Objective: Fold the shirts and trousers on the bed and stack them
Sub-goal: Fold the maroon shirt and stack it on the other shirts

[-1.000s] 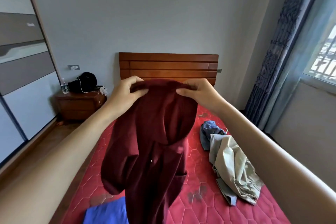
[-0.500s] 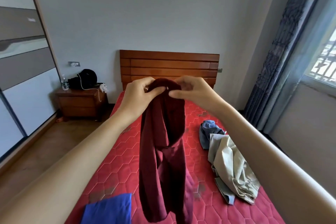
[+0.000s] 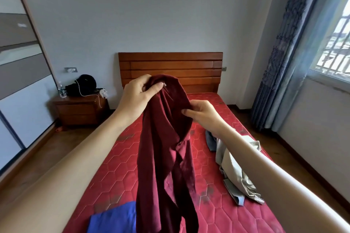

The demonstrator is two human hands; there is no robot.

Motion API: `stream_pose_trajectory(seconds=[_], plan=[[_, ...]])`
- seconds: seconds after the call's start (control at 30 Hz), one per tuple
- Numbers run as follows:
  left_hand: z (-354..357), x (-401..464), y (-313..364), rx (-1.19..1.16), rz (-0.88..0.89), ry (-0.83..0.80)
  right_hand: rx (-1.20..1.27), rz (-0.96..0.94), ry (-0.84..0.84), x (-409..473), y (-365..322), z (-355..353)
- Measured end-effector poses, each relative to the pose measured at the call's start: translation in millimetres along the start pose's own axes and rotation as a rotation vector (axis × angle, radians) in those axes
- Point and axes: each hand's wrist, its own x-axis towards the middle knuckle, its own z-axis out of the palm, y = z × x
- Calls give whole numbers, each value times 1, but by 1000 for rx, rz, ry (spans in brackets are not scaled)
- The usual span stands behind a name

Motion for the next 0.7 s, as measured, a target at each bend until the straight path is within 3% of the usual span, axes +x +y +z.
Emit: stream_pose_trajectory(seconds=[0.2,0.33,0.5,0.63,0.7], plan=[[-21,-11,-27,256,7,99,-233,-103,158,22,-25,-25],[-25,-14,-36,277,9,139,-316,-152,221,30,-46,-32],[-34,-11,-39,201,-7,6,-118,-9,-49,29,-69,-52],[-31,-4,-38,232,-27,79,-13,65,-315,21,-76,-65],[-28,-1,-34,278,-7,113,41,83,-364,19,-77,-64]])
